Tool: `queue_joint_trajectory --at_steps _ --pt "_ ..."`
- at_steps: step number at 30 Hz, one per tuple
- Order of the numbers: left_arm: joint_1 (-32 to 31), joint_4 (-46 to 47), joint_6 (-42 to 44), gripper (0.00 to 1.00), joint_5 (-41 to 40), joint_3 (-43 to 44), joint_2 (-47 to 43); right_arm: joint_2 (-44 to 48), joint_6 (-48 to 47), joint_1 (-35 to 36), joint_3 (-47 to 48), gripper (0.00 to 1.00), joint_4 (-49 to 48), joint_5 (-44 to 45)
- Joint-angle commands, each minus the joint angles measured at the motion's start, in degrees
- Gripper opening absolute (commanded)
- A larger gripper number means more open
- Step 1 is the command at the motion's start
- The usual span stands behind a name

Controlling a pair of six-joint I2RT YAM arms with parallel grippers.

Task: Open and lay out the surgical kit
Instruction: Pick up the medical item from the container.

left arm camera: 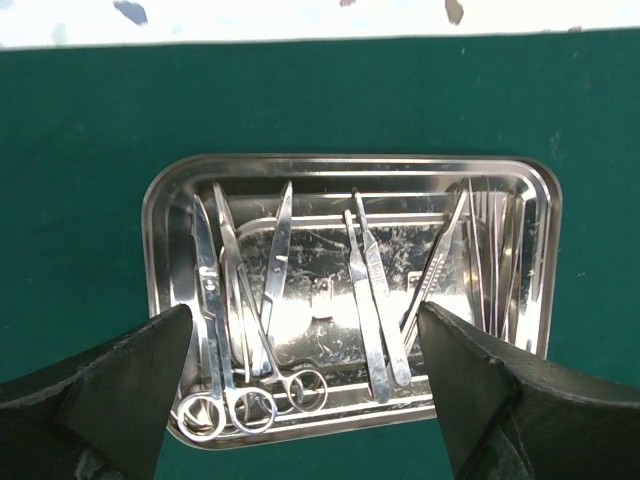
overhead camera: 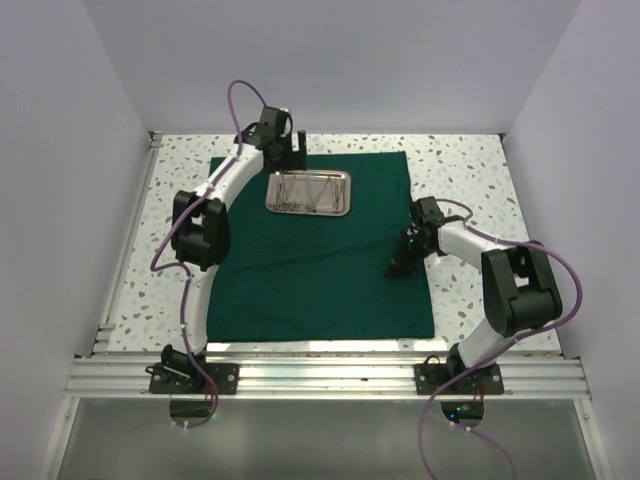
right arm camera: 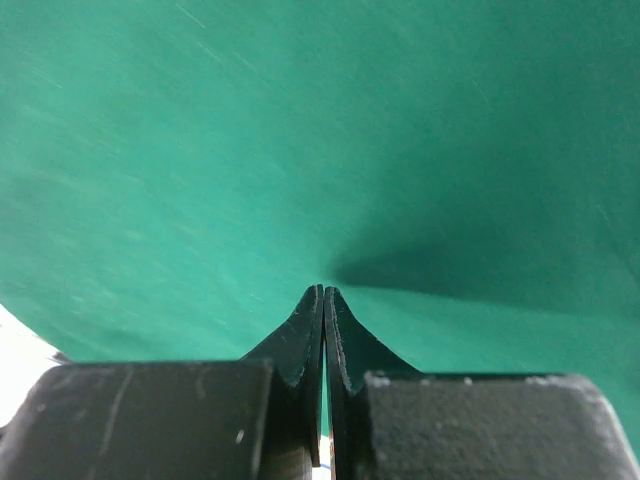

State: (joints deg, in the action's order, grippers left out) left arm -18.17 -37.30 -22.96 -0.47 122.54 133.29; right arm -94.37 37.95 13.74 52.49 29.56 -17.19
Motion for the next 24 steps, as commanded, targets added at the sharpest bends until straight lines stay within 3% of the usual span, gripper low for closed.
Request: queue_joint_trajectory --at_steps 1,5,10,12,13,14,15,16,17,18,19,20,21,22,24 --pt "-0.46 -0.58 -1.03 0.97 -2.08 -1.25 -0.05 5.07 -2.62 -0.03 -3.26 0.0 2.17 1.37" --pt "-2.29 -0.32 -0.16 0.99 -3.3 -2.4 -0.49 7.0 -2.8 -0.03 -6.17 0.0 2.34 1.28" --pt "-5.81 -1.3 3.09 0.99 -8.66 3.23 -5.2 8.93 -4.9 -0.03 -3.54 0.0 6.03 3.3" --pt "-7.74 5.79 6.33 0.99 -10.95 -5.51 -11.7 9.64 -5.43 -0.11 -1.79 0.0 7.69 3.74" --pt "-7.75 19.49 5.57 0.99 -10.61 -12.17 -20.44 10.16 -5.52 -0.03 -1.43 0.0 8.05 4.09" --pt "-6.62 29.81 -0.88 0.99 -10.95 -24.51 -24.36 11.13 -5.52 -0.11 -0.9 0.0 8.58 4.18" --pt "-5.31 29.92 -4.16 0.99 -8.0 -30.63 -27.7 11.66 -5.52 -0.11 -0.72 0.0 8.5 4.27" --pt "-3.03 42.62 -7.07 0.99 -1.09 -40.09 -30.96 12.01 -5.52 -0.11 -0.63 0.0 8.76 4.53" --pt "0.91 45.62 -10.32 1.0 5.41 -40.53 -29.86 12.8 -5.44 -0.11 -0.55 0.0 9.02 4.71" --pt "1.64 35.73 -12.26 0.99 9.13 -37.15 -27.32 13.15 -5.52 -0.03 -0.46 0.0 9.46 4.8" --pt "1.48 26.41 -10.28 0.95 7.95 -23.71 -19.03 13.33 -5.61 -0.11 -0.37 0.0 9.81 4.62" --pt "0.78 18.57 -7.22 0.87 6.64 -16.7 -14.6 13.68 -5.87 -0.03 -0.37 0.0 10.25 4.97" --pt "-1.23 6.66 -3.88 0.84 -1.64 -10.63 -10.81 14.38 -6.05 -0.11 -0.28 0.0 10.69 5.32" --pt "-2.29 3.32 -2.89 0.83 -5.99 -3.09 -5.73 14.82 -6.22 -0.2 -0.46 0.0 10.87 5.76" --pt "-3.36 -0.48 -1.31 0.82 -9.89 -0.21 -2.96 15.79 -6.4 -0.2 -0.72 0.0 11.39 6.03"
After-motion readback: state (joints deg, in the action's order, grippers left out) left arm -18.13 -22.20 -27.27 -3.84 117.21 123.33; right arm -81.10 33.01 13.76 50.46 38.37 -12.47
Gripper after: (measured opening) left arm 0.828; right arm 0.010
